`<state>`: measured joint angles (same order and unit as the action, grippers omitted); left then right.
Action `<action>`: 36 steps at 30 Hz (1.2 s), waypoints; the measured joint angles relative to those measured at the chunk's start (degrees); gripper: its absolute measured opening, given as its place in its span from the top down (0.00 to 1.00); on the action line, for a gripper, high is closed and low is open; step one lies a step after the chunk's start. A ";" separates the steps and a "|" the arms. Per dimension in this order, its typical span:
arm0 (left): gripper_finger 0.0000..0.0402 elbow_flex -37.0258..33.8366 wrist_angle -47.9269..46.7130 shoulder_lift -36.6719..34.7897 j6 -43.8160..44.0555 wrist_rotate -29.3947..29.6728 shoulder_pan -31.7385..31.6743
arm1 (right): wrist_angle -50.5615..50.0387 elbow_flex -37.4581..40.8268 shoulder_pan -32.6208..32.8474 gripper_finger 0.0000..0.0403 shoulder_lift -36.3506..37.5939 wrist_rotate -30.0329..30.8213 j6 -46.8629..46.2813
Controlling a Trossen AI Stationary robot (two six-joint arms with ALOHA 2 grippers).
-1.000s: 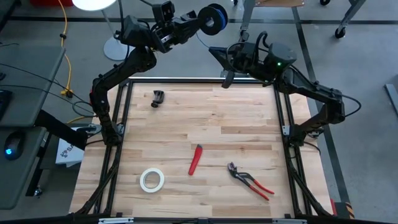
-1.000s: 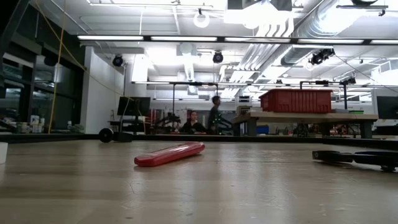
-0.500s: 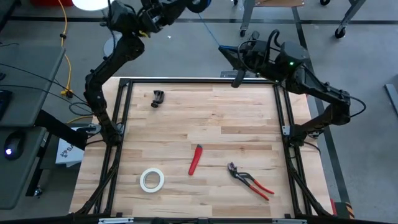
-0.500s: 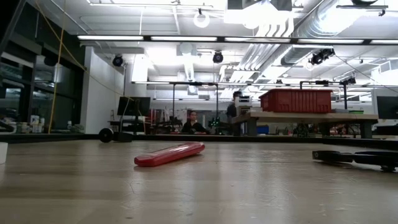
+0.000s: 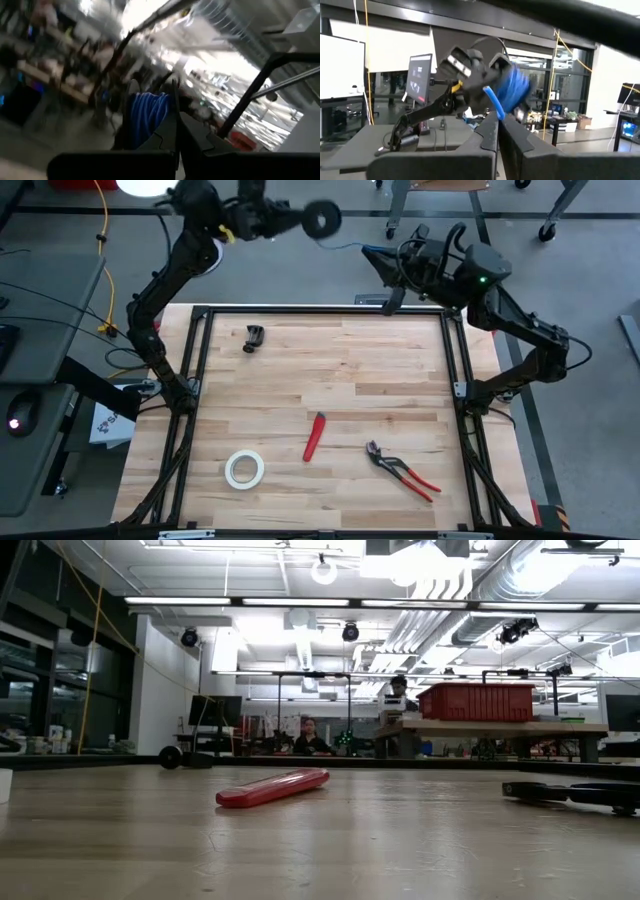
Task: Coil cords
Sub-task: Coil the blue wire cable onto the black spool
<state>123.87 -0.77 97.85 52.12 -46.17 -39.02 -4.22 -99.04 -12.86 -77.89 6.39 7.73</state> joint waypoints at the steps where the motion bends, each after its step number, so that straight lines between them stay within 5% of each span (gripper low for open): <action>1: 1.00 0.00 -2.18 0.04 -0.12 -0.46 0.20 | 0.49 0.00 0.00 1.00 0.00 0.00 0.08; 16: 1.00 -0.02 -10.85 0.06 -0.24 -6.59 3.10 | -0.69 -5.03 -2.24 1.00 0.13 -0.60 1.22; 36: 1.00 -0.02 -4.79 0.21 4.79 -9.33 7.60 | -1.83 -4.94 -2.27 1.00 -0.83 -3.01 0.09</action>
<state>123.85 -5.56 98.06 56.90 -55.50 -31.42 -6.05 -103.98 -15.14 -78.72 3.38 7.82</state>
